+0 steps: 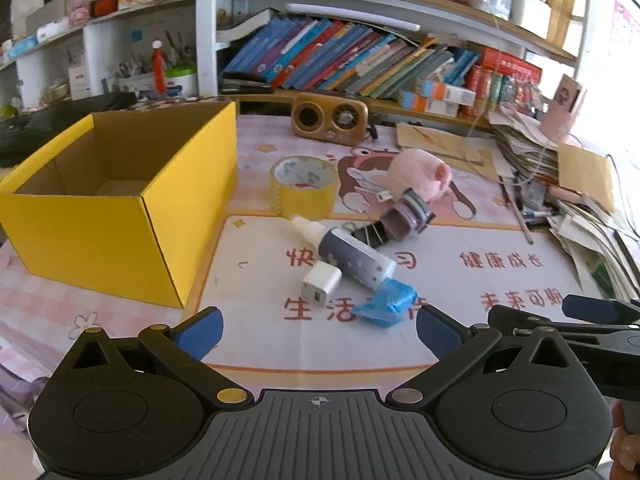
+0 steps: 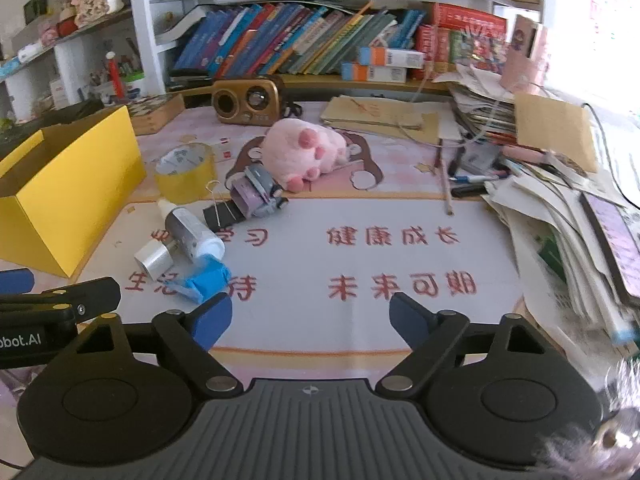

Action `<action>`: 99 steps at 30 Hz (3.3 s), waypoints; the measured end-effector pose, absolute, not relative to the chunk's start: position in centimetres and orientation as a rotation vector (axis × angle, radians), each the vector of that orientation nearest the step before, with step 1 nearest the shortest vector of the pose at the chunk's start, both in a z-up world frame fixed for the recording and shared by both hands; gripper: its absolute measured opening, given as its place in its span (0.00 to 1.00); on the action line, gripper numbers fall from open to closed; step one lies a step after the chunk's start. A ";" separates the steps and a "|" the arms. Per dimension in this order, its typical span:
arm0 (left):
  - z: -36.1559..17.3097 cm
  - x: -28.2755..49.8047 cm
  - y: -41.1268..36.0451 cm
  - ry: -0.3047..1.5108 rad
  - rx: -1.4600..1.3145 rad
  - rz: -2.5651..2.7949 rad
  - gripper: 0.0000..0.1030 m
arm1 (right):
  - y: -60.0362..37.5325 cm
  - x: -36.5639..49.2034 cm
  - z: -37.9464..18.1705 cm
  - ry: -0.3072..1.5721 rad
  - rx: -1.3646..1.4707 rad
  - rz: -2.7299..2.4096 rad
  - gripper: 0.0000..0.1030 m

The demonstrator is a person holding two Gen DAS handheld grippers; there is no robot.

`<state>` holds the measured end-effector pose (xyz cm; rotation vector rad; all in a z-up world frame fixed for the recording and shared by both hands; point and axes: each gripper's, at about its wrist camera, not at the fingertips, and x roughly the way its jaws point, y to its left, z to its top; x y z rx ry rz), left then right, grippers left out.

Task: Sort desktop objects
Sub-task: 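Close the right gripper on the blue cloth, then grasp the white charger plug with the left gripper while the right holds the cloth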

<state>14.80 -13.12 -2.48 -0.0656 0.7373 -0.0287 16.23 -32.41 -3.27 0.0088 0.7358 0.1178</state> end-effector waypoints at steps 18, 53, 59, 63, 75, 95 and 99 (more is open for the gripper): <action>-1.7 16.2 -11.4 0.719 -0.081 0.154 1.00 | -29.3 22.3 -4.2 0.782 -0.044 0.405 0.58; -7.3 23.9 -14.0 0.899 -0.015 0.038 0.51 | -32.7 26.1 -6.4 0.867 -0.058 0.460 0.34; -7.9 24.7 -15.0 0.902 0.033 0.006 0.37 | -33.1 26.2 -6.5 0.877 -0.045 0.461 0.34; -7.9 24.4 -15.3 0.894 0.054 -0.014 0.32 | -32.9 26.0 -6.4 0.878 -0.033 0.474 0.34; -3.4 20.9 -14.3 0.761 0.008 -0.099 0.32 | -32.0 23.8 -4.6 0.816 -0.024 0.453 0.34; -0.4 12.9 -8.1 0.674 -0.071 -0.170 0.32 | -27.6 16.3 -1.7 0.754 -0.006 0.379 0.33; -0.3 11.2 -6.4 0.679 -0.074 -0.181 0.32 | -25.8 14.2 -1.5 0.755 -0.009 0.376 0.33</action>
